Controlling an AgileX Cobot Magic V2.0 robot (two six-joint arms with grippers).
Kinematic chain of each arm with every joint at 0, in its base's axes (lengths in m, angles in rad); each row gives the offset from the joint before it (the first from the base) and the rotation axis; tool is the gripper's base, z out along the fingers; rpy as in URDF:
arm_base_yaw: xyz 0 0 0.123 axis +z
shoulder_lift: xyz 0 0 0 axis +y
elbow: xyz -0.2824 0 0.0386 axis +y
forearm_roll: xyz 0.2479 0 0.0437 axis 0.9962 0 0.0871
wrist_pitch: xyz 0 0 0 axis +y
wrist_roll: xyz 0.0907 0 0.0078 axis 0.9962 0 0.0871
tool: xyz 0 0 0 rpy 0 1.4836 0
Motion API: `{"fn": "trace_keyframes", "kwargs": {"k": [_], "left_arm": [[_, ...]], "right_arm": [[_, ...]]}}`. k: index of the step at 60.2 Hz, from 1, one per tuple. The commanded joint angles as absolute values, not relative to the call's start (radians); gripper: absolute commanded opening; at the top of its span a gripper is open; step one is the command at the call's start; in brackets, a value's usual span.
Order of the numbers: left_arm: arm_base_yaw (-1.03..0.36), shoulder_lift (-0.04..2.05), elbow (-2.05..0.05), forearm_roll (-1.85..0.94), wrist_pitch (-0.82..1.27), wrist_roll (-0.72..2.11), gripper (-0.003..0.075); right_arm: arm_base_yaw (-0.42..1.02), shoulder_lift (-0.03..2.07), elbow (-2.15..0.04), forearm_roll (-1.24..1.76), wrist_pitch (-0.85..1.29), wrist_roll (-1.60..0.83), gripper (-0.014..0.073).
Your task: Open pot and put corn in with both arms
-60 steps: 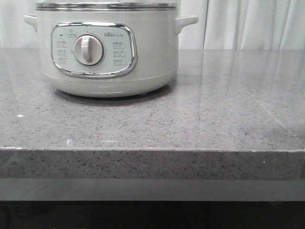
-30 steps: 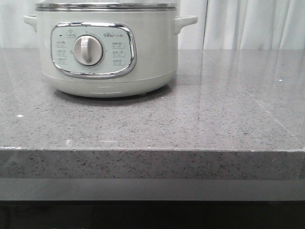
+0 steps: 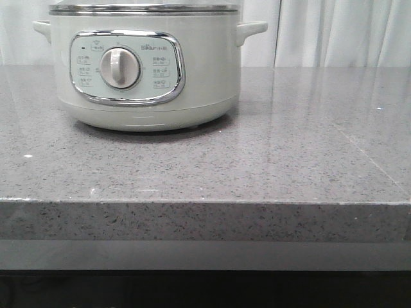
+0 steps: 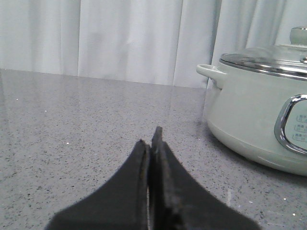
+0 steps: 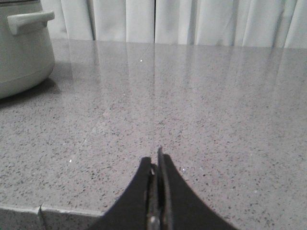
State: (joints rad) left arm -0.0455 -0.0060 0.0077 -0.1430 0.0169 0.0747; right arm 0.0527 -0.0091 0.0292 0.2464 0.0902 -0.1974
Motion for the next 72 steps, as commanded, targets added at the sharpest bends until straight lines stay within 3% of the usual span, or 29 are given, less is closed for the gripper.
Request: {"fn": "trace_keyframes", "kwargs": {"k": [1,23,37,72], "left_arm": [[-0.045,-0.02,0.019,-0.151,-0.064,0.075,-0.002],[-0.045,-0.02,0.019,-0.151,-0.064,0.075,-0.002],[-0.045,-0.02,0.019,-0.151,-0.064,0.075,-0.002],[-0.045,-0.02,0.019,-0.151,-0.064,0.075,-0.002]], "right_arm": [[0.046,-0.031,0.016,0.245,-0.008,-0.2,-0.012],[0.046,-0.031,0.016,0.228,-0.012,-0.193,-0.012],[0.045,-0.031,0.016,-0.057,-0.066,0.123,-0.012],[0.002,-0.031,0.016,-0.019,-0.095,0.127,-0.012]]}}
